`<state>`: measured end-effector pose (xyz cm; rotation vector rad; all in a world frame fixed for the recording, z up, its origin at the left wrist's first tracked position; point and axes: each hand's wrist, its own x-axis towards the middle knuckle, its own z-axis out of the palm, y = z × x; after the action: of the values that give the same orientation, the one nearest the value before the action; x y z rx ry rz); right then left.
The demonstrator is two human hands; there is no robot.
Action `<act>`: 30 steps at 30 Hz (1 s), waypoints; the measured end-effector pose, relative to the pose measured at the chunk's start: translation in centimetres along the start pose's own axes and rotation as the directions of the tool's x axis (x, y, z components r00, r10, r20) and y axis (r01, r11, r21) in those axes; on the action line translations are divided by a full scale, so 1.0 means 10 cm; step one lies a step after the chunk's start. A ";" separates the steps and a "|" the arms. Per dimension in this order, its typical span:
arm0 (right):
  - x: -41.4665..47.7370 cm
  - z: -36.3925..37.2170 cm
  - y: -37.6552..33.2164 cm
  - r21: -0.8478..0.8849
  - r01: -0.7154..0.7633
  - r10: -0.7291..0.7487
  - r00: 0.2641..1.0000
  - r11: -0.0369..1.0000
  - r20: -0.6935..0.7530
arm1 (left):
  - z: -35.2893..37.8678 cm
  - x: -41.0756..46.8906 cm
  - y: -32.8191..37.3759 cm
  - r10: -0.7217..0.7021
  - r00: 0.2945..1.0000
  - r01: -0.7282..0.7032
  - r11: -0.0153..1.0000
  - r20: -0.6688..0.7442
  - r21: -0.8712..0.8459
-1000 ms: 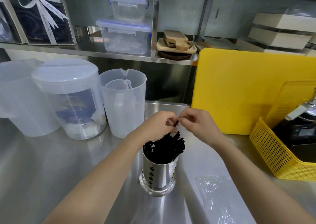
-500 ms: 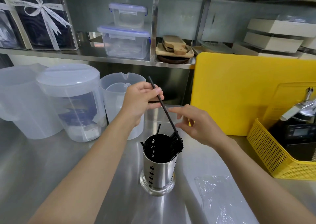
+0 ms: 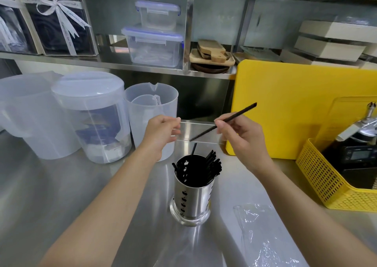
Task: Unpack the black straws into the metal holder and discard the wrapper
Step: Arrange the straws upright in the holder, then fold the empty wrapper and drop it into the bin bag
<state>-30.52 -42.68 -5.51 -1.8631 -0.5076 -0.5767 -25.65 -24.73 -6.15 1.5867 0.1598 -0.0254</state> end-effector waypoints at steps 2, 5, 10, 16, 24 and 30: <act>-0.02 0.01 0.00 0.013 -0.073 0.072 0.996 0.997 0.061 | -0.05 -0.03 -0.03 0.054 0.998 -0.052 0.997 -0.018 0.061; -0.08 0.07 0.06 -0.032 -0.170 0.173 0.963 0.985 0.206 | -0.10 -0.07 -0.08 0.104 0.994 -0.102 0.987 -0.015 0.122; -0.21 0.18 0.20 -0.075 -0.294 0.303 0.924 0.953 0.234 | -0.15 -0.12 -0.17 0.153 0.988 -0.153 0.968 0.015 0.197; -0.33 0.10 0.25 -0.190 -0.312 0.345 0.922 0.931 0.175 | -0.15 -0.22 -0.16 0.274 0.960 -0.278 0.897 0.060 0.343; -0.60 -0.51 0.17 -0.426 -0.253 0.300 0.953 0.869 0.046 | 0.32 -0.74 0.04 0.512 0.800 -0.600 0.660 0.314 0.452; -1.29 -1.17 0.30 -0.572 -0.364 0.412 0.910 0.735 -0.049 | 0.94 -1.26 -0.32 0.444 0.683 -0.731 0.428 0.580 0.532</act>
<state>-40.72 -55.64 -11.90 -2.4903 0.0407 -0.3856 -37.67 -35.12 -8.13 2.3520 -0.8556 0.2178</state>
